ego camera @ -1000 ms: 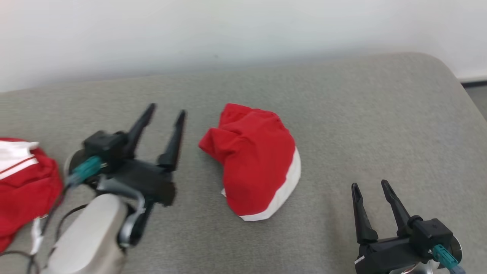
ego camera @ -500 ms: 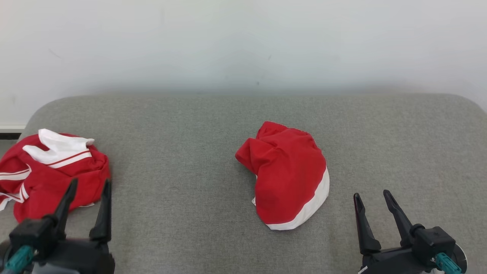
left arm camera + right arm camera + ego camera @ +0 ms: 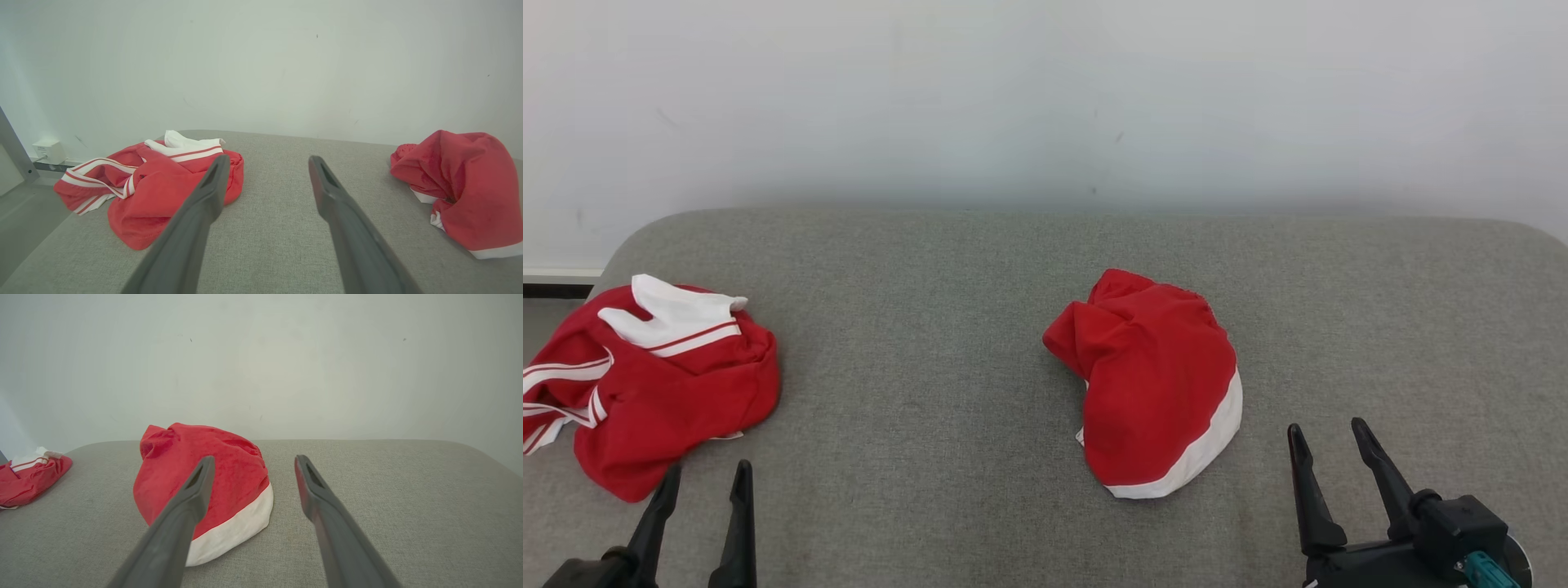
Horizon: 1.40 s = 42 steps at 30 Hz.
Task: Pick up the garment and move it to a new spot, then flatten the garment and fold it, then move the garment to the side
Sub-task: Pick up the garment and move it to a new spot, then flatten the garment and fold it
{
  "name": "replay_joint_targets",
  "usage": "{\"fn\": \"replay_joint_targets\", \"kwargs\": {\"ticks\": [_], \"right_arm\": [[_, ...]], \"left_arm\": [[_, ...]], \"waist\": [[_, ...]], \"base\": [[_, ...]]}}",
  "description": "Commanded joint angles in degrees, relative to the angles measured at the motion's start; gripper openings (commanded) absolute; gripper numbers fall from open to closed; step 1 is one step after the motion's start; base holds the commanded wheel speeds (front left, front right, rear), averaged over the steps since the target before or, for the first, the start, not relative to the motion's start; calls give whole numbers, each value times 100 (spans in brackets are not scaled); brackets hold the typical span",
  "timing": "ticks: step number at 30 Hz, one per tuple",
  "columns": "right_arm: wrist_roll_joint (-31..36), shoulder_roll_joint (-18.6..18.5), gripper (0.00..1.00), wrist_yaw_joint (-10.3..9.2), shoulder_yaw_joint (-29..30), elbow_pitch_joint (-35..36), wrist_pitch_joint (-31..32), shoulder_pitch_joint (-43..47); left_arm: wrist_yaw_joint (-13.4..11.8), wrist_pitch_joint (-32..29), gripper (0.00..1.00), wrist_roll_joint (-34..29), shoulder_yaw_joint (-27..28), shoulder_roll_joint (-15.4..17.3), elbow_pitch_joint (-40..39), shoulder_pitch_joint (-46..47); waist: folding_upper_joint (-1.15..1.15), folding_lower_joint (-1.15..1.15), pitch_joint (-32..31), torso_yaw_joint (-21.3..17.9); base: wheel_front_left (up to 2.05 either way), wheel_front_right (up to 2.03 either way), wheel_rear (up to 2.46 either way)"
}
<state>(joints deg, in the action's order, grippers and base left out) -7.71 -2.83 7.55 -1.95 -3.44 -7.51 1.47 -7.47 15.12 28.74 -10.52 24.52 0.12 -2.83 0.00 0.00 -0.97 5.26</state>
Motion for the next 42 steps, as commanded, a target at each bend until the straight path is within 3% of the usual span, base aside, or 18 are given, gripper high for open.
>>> {"fn": "replay_joint_targets", "kwargs": {"ticks": [1,27,30,35,42], "right_arm": [[-37,-9,100,-12,13,9,14,60],[-45,-9,100,-12,24,-176,14,-52],[73,-91,100,-12,11,-321,68,-339],[120,-537,100,-12,-157,-898,227,-1400],[59,-996,100,-12,-341,-2199,488,-2782]], "left_arm": [[25,5,100,-49,45,-3,-12,-99],[280,5,100,-262,203,-303,173,-86],[332,5,100,-295,144,-367,221,25],[498,5,100,-340,-2,-543,354,306],[693,5,100,-404,-52,-798,574,638]], "waist": [[0,0,0,4],[0,0,25,-21],[0,0,96,63],[0,0,412,357],[0,0,776,737]], "base": [[0,0,0],[0,0,0],[0,0,0],[0,0,0],[0,0,0]]}}
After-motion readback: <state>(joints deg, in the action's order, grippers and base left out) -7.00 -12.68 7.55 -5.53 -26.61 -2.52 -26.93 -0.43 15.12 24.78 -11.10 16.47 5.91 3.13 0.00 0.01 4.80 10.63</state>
